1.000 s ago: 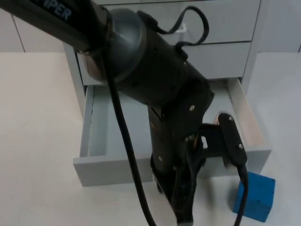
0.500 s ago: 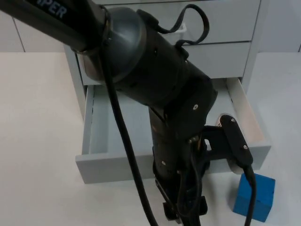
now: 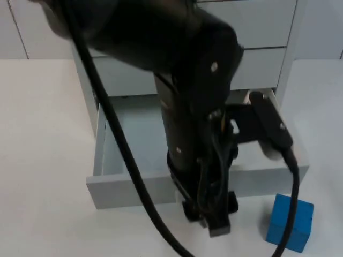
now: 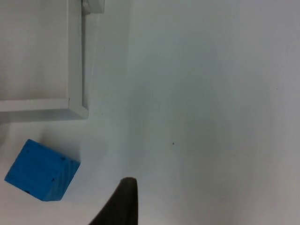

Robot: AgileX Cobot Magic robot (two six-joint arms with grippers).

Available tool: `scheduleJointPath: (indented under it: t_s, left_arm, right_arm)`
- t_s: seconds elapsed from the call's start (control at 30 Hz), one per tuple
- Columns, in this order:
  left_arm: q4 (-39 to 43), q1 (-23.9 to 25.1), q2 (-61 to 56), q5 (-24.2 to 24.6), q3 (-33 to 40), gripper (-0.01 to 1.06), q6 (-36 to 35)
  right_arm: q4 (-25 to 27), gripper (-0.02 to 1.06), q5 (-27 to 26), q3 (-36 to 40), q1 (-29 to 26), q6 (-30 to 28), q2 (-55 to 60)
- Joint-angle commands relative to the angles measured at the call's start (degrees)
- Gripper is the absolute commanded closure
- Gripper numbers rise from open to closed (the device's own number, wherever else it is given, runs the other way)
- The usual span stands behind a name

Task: Open the drawer with the left hand, place the block into the drawer with the right hand, then close the drawer with the left hand.

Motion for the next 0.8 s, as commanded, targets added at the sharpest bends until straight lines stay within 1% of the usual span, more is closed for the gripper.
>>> scheduleJointPath:
  t_s: [0.0,0.17,0.3,0.4,0.47,0.5,0.6,0.7,0.73,0.77]
  left_arm:
    - [-2.04,0.08,-3.22,1.86,0.06,0.32,-0.50]
    - [-3.80,0.22,-7.75,4.55,0.06,0.32,-1.62]
    - [-6.09,0.45,-9.16,5.19,0.06,0.32,-1.77]
    - [-6.23,0.45,-9.95,6.56,0.06,0.32,-3.52]
    - [-5.94,0.45,-11.03,8.30,0.09,0.32,-5.69]
    - [-4.96,0.99,-11.72,9.15,0.34,0.32,-6.88]
    - [-4.74,2.44,-13.01,9.16,0.94,0.32,-8.26]
    - [-5.25,6.36,-15.73,7.65,3.63,0.32,-10.62]
    - [-5.25,6.36,-15.73,7.65,3.63,0.32,-10.62]
    - [-5.62,7.73,-16.72,6.87,4.77,0.32,-11.30]
  right_arm:
    - [0.03,-0.01,-0.57,0.31,-0.34,-0.09,-0.14]
    - [-0.07,-0.01,-0.57,0.31,-0.34,-0.09,-0.14]
    - [-0.07,-0.01,-0.57,0.31,-0.34,-0.09,-0.14]
    - [-0.07,-0.01,-0.57,0.31,-0.34,-0.09,-0.14]
    - [-0.07,-0.01,-0.57,0.31,-0.34,-0.09,-0.14]
    - [-0.07,-0.01,-0.44,0.31,-0.34,-0.09,-0.14]
    - [-0.07,-0.01,-0.34,0.31,-0.34,-0.09,-0.14]
    - [-0.07,-0.01,-0.06,0.31,-0.34,-0.09,-0.14]
    - [-0.07,-0.01,-0.06,0.31,-0.34,-0.09,-0.14]
    - [-0.07,-0.01,0.03,0.31,-0.34,-0.09,-0.14]
